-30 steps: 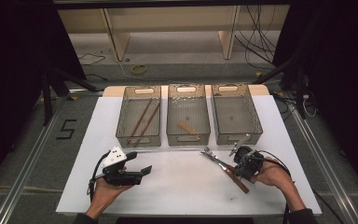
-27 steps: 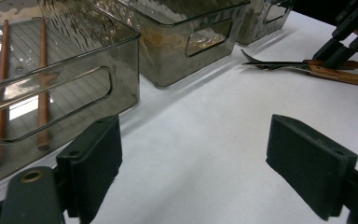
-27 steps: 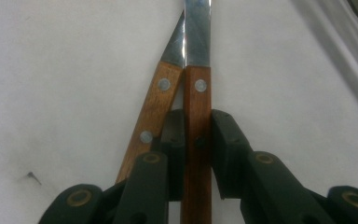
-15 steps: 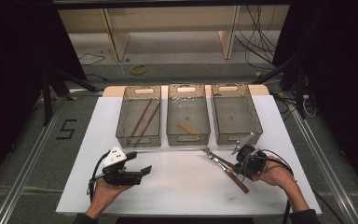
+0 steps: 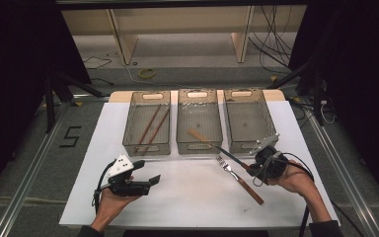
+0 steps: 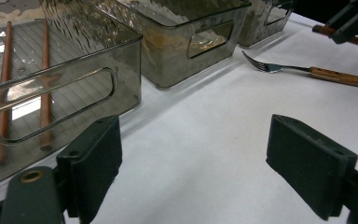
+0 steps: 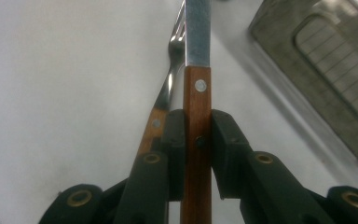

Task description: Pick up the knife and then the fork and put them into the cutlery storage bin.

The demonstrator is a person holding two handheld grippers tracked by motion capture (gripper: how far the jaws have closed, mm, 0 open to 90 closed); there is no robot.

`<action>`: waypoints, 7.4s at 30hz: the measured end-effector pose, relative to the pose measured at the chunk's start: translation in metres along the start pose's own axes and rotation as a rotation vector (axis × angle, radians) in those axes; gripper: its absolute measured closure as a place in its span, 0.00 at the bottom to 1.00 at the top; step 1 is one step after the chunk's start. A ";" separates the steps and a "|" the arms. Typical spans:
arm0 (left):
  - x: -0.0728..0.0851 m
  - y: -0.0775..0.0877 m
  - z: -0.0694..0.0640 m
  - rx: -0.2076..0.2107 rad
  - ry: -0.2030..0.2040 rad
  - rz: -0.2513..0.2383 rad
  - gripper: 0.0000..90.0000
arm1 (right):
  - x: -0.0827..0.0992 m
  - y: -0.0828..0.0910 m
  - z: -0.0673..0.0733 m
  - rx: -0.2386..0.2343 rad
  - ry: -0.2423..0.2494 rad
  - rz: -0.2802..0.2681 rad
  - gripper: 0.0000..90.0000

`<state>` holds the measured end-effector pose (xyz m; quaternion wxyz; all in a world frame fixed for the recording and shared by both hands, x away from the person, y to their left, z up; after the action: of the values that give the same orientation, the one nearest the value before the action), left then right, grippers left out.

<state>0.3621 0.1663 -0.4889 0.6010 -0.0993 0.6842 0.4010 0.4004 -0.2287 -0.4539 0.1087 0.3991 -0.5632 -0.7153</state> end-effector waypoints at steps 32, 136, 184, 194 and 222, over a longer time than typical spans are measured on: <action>-0.001 0.001 0.000 0.000 0.007 -0.011 0.19 | -0.070 0.014 -0.044 0.057 -0.154 -0.130 0.86; -0.002 0.002 0.000 0.001 0.004 -0.026 0.19 | -0.041 -0.007 0.017 -0.050 -0.161 -0.085 0.44; -0.002 0.003 -0.001 0.000 0.000 -0.028 0.19 | 0.009 -0.042 0.022 -0.011 -0.140 0.132 0.61; -0.002 0.002 -0.001 0.000 -0.001 -0.028 0.19 | 0.010 -0.045 0.023 0.006 -0.108 0.147 0.72; -0.002 0.002 -0.001 0.004 -0.002 -0.026 0.19 | 0.008 -0.046 0.022 0.038 -0.060 0.172 0.86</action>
<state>0.3604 0.1660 -0.4868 0.6069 -0.1068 0.6832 0.3919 0.3932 -0.2019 -0.4971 0.1450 0.3296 -0.6118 -0.7043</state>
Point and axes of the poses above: each handheld gripper's, and its own axes: y roughly backward along the jaws, x roughly out of its underside, z roughly to its left, the point moved 4 cm from there along -y, roughly forward along the jaws, and after that the axes turned 11 degrees about -y, right-handed, at the moved point
